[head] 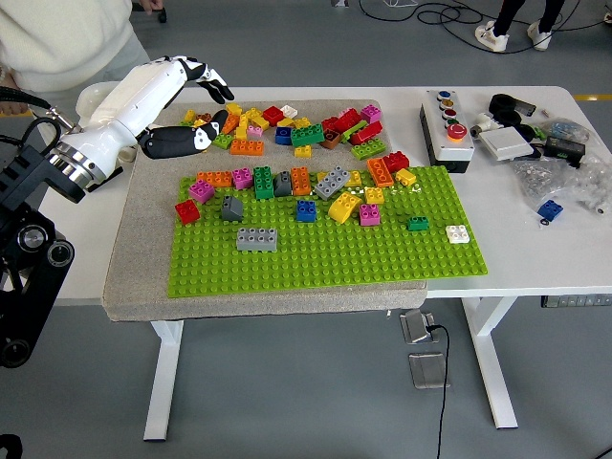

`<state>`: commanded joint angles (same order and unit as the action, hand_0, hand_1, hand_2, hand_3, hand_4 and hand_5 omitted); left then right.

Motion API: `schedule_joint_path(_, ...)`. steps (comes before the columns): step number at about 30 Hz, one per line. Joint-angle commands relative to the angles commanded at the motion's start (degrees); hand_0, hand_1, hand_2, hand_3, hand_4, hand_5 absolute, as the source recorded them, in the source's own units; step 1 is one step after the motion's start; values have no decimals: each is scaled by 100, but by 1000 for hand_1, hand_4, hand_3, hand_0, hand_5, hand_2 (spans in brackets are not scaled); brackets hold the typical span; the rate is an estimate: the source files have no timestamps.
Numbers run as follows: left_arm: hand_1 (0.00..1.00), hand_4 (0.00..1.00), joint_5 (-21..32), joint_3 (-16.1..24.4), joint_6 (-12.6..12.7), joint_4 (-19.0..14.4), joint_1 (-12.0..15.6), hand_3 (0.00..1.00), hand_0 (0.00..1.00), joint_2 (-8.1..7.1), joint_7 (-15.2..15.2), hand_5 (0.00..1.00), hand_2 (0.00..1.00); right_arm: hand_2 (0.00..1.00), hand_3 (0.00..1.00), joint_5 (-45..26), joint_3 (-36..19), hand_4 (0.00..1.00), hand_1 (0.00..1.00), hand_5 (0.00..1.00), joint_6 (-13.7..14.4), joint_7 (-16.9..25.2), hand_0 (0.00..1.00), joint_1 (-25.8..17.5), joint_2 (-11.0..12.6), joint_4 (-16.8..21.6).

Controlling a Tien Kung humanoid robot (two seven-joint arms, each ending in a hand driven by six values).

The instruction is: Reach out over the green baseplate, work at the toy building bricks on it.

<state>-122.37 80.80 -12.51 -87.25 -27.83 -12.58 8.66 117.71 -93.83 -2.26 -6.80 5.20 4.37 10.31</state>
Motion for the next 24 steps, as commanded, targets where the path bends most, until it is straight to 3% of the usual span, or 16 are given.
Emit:
schedule_joint_path(5,789,689,-153,-106,-86,145,-19,666,848,-10,11,238,670,609,514,2,-5,696,609,523,-1,0,728,0,0,0)
schedule_joint_path(6,801,768,-191,-139,-99,187,-25,710,859,-11,10,250,711,609,515,2,-5,695,609,523,-1,0,728,1,0,0)
schedule_joint_path(12,803,796,-407,-377,-98,537,-68,725,863,6,12,233,727,608,515,-11,0,695,610,519,-1,1,728,3,2,0)
schedule_joint_path(18,804,810,-749,-768,-77,1076,-81,732,863,81,5,238,729,608,514,-26,3,695,610,518,0,5,729,13,5,0)
schedule_joint_path(24,805,794,-763,-1067,-30,1495,-64,724,861,154,9,234,725,610,514,1,5,696,610,518,-5,4,730,9,7,0)
